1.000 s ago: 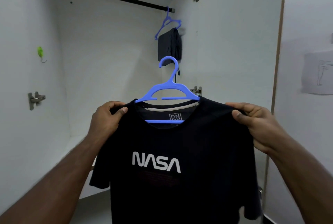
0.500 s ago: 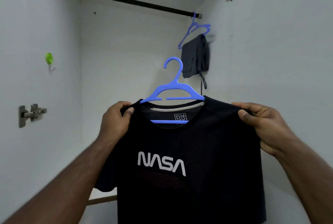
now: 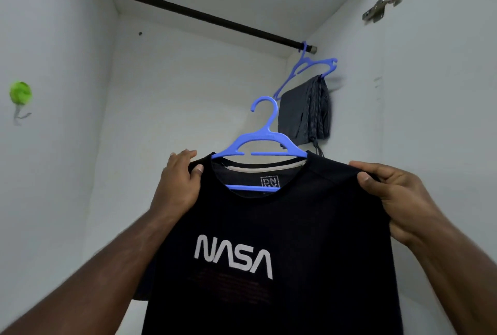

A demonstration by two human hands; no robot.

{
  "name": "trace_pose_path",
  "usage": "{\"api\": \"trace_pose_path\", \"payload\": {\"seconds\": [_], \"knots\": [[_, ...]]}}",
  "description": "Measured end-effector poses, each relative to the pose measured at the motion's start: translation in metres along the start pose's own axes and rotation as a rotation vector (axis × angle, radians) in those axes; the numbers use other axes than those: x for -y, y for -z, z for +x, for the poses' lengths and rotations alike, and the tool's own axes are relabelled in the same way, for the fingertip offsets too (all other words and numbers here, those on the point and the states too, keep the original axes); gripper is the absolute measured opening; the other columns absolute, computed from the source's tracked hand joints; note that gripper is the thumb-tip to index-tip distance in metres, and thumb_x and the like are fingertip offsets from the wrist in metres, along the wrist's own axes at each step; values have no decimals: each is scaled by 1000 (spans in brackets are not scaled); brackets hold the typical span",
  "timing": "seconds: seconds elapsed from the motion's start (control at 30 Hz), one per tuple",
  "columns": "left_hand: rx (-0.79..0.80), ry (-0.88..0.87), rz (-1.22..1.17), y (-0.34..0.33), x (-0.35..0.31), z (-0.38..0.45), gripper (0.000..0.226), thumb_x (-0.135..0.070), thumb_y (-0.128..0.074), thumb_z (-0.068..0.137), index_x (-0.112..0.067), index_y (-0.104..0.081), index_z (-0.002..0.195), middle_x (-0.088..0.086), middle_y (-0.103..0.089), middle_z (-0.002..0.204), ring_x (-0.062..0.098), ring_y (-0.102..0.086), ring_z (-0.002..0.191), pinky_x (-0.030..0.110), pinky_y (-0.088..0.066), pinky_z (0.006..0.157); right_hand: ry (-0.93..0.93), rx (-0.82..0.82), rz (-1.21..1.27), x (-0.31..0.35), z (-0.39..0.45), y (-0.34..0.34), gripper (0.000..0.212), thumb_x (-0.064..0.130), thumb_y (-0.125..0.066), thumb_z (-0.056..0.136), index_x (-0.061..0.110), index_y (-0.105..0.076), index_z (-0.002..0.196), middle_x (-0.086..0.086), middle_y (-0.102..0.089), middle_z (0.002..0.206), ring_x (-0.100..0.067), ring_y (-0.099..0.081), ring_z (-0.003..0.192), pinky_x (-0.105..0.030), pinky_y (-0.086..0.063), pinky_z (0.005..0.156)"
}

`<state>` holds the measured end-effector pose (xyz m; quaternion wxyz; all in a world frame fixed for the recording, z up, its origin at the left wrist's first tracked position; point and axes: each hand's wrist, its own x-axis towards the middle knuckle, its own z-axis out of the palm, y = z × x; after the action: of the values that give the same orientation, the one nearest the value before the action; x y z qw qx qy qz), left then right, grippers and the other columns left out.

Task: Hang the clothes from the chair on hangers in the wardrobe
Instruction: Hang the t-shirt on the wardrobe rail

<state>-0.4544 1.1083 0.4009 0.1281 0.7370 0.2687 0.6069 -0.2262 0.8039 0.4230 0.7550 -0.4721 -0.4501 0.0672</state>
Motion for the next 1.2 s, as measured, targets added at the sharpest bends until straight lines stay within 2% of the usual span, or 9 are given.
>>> {"api": "trace_pose_path", "payload": {"seconds": [0.17, 0.5, 0.7, 0.8, 0.93, 1.03, 1.07, 1.13, 1.2], "knots": [[-55, -100, -7, -36, 31, 55, 54, -28, -47, 104, -18, -32, 156, -2, -19, 166, 18, -5, 155, 41, -3, 124, 65, -68, -31, -10, 60, -36, 23, -1, -56, 95, 6, -72, 111, -15, -76, 97, -20, -73, 82, -26, -61, 70], [28, -428, -37, -116, 50, 138, 77, -58, -21, 92, -19, -22, 159, -5, -11, 168, 12, 0, 155, 34, 3, 122, 201, -188, -135, 1, 164, -94, 21, -1, -55, 96, 8, -71, 106, -4, -73, 72, -11, -69, 60, -22, -58, 57], [122, -451, -45, -159, 41, 178, 69, -53, -27, 101, -21, -11, 160, -6, 0, 169, 12, 7, 154, 39, 2, 124, 251, -294, -270, 23, 215, -113, 22, 3, -56, 98, 13, -75, 103, -6, -74, 92, -19, -72, 81, -30, -63, 67], [162, -468, -81, -177, 30, 199, 66, -47, -34, 105, -22, -8, 161, -7, 3, 168, 10, 9, 154, 37, 4, 124, 292, -351, -311, 34, 245, -118, 21, 4, -57, 97, 15, -74, 101, -4, -72, 94, -19, -68, 85, -26, -59, 60], [174, -503, -106, -202, 16, 234, 67, -50, -33, 104, -23, -9, 161, -9, 3, 168, 9, 7, 154, 40, 1, 126, 369, -444, -335, 50, 290, -122, 19, 3, -62, 93, 15, -77, 95, -8, -72, 100, -24, -70, 94, -38, -60, 83], [173, -510, -135, -216, 3, 257, 66, -53, -30, 104, -24, -10, 161, -10, 1, 168, 8, 7, 154, 40, 2, 126, 416, -479, -339, 67, 319, -125, 16, 1, -64, 89, 2, -75, 100, -15, -73, 106, -23, -71, 91, -42, -61, 83], [169, -515, -142, -220, -2, 264, 66, -52, -30, 105, -24, -10, 161, -9, 1, 168, 8, 7, 153, 38, 3, 126, 431, -487, -330, 73, 329, -125, 20, 0, -63, 87, -3, -71, 104, -14, -73, 103, -21, -69, 84, -37, -60, 80], [164, -523, -138, -225, -9, 277, 64, -50, -30, 105, -25, -10, 160, -9, 1, 168, 8, 6, 153, 37, 4, 126, 442, -505, -316, 84, 345, -128, 17, -1, -61, 82, -5, -70, 96, -10, -59, 84, -20, -58, 70, -28, -52, 58], [161, -523, -148, -228, -17, 290, 64, -51, -30, 105, -25, -10, 160, -9, 0, 168, 8, 5, 153, 36, 3, 126, 438, -523, -325, 94, 360, -131, 9, 0, -59, 81, 9, -58, 83, -5, -45, 75, -17, -49, 63, -24, -39, 46]]}}
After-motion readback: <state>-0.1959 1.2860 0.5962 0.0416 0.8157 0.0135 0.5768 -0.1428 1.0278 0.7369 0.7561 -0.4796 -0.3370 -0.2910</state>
